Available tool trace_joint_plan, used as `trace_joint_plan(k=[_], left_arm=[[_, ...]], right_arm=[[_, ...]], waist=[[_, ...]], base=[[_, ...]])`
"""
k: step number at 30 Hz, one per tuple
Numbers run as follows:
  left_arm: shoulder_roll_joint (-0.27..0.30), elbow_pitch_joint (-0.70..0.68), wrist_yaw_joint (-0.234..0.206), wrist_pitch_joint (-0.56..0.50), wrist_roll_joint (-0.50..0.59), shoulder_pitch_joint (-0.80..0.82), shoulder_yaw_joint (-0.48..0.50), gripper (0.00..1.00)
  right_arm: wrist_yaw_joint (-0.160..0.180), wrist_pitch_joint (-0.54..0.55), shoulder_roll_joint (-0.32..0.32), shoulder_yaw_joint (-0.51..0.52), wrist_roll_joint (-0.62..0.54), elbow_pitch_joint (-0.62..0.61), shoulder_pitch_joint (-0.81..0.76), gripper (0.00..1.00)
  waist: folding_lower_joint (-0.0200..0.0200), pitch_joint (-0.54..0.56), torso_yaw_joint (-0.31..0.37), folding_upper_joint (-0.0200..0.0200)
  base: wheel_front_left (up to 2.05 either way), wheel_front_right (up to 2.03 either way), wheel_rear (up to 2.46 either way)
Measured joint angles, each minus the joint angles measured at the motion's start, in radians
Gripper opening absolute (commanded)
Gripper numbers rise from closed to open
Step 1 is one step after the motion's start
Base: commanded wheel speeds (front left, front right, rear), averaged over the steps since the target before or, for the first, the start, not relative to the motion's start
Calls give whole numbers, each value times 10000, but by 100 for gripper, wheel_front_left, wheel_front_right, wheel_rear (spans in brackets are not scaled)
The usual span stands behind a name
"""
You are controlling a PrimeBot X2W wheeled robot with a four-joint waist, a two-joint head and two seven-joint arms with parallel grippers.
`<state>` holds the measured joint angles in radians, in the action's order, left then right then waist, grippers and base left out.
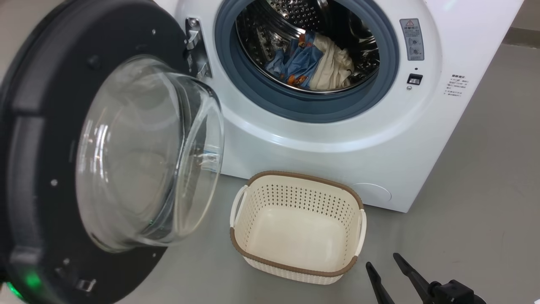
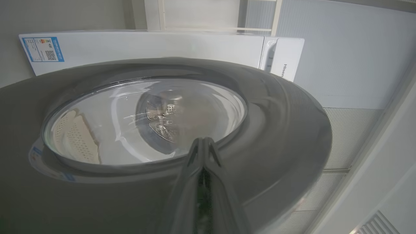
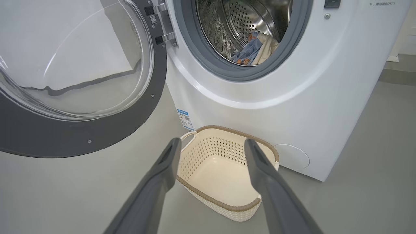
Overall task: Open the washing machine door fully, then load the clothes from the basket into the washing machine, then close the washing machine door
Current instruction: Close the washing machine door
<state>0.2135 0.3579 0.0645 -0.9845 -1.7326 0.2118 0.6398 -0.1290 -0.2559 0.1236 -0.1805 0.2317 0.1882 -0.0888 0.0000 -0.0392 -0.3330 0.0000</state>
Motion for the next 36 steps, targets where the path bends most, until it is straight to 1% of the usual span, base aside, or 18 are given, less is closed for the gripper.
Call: trace_joint_plan(k=[6, 12, 16, 20, 26, 30, 36], left_arm=[[-734, -1616, -205, -188, -25, -614, -420, 0], [-1411, -3308, -474, -420, -15, -1291, -1126, 0], [-1639, -4266, -617, -418, 10, -1750, -1657, 0], [-1676, -5018, -704, -418, 4, -2157, -2222, 0], [-1685, -5553, -683, 44, -42, -2328, -3208, 0], [-1687, -5497, -407, 660, 201, -2302, -3962, 0], [-1676, -5007, -23, 1580, 221, -1888, -4913, 0]], right_arm=[[0, 0, -90, -10, 0, 2, 4, 100], [0, 0, -144, 0, 0, -2, 10, 100], [0, 0, -215, 0, 0, 2, 11, 100], [0, 0, -240, -2, -2, 0, 12, 100], [0, 0, -249, 2, -2, 0, 22, 100], [0, 0, -261, -8, -2, 2, 35, 100], [0, 0, -288, -21, -2, 4, 60, 100]], waist=[[0, -56, -35, 1], [0, -119, 26, 0], [0, -118, 105, 0], [0, -128, 192, 0], [0, -206, 275, 0], [0, -246, 376, 0], [-1, -298, 677, 1]], base=[[0, 0, 0], [0, 0, 0], [0, 0, 0], [0, 0, 0], [0, 0, 0], [0, 0, 0], [0, 0, 0]])
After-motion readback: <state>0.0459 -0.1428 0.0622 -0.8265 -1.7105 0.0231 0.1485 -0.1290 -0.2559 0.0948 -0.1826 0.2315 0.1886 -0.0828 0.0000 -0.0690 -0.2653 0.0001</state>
